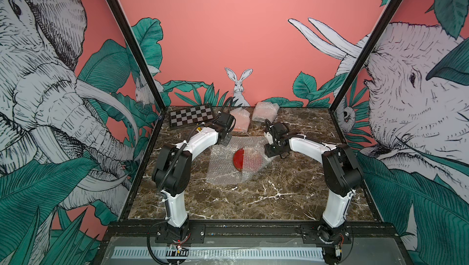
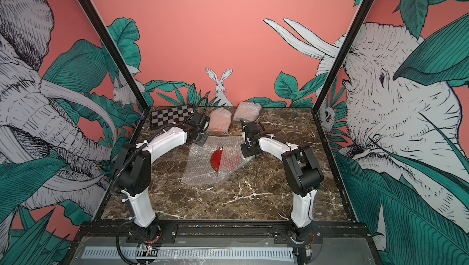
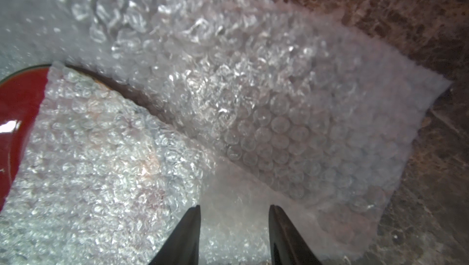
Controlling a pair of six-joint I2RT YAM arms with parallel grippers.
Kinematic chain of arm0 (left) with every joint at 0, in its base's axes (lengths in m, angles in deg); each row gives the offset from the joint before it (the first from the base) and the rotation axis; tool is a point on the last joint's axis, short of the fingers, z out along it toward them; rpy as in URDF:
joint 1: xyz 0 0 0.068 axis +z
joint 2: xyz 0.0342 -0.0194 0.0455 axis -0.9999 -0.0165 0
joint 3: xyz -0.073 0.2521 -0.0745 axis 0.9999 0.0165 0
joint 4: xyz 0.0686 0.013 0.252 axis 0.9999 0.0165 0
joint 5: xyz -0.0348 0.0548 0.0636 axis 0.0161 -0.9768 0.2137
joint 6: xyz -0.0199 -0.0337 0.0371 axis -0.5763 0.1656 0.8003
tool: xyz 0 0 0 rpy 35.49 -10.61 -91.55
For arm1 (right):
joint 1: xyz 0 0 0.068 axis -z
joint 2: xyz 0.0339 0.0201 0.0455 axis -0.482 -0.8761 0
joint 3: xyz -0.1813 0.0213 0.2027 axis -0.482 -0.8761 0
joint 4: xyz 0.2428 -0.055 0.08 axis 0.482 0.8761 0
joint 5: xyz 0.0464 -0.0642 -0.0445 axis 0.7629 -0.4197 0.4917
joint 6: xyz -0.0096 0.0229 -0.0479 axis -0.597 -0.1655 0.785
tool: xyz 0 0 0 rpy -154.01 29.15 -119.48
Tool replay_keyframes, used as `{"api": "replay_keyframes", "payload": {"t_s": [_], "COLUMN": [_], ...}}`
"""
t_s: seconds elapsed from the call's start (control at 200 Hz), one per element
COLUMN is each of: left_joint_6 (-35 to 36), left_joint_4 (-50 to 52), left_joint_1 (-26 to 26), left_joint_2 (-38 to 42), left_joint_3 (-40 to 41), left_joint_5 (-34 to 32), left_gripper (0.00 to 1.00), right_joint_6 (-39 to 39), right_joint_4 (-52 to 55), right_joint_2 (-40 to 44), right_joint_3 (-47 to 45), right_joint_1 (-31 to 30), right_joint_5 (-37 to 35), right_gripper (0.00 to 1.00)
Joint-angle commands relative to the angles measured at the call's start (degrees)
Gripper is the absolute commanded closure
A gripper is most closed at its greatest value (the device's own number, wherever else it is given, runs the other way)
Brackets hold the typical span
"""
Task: Unpack dinner plates from bubble wrap
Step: Unwrap the bubble wrap at the center of the board.
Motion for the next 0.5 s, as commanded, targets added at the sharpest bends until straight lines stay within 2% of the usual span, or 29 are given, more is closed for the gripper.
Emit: {"api": "replay_keyframes", "payload": {"t_s": [0.0, 0.155, 0.4, 0.495], "left_joint_6": [0.6, -0.1, -4.0, -6.2], "left_joint_4": [-2.2, -3.6, -6.2, -8.6], "left_joint_1": [0.3, 0.3, 0.5, 0.6], "left_joint_2": [3.2, 6.6, 6.9, 6.1], "left_joint_3": [-1.2, 0.7, 5.5, 8.1], "left_joint_5": [-3.4, 2.0, 18.6, 22.1], "left_gripper": [0.74, 0.46, 0.47, 0.50], "right_joint_6": [-0.6, -0.8, -0.8, -0.8], "right_joint_4": [0.0, -0.1, -0.3, -0.2], "right_joint_2": [-0.4, -0.3, 0.2, 0.4], "right_joint_3": [0.1, 0.0, -0.4, -0.6], "right_joint_1": [-0.2, -0.2, -0.2, -0.2], "right_joint_5": [-0.9, -0.9, -1.7, -1.8], "right_gripper": [0.54, 0.54, 0.54, 0.54]}}
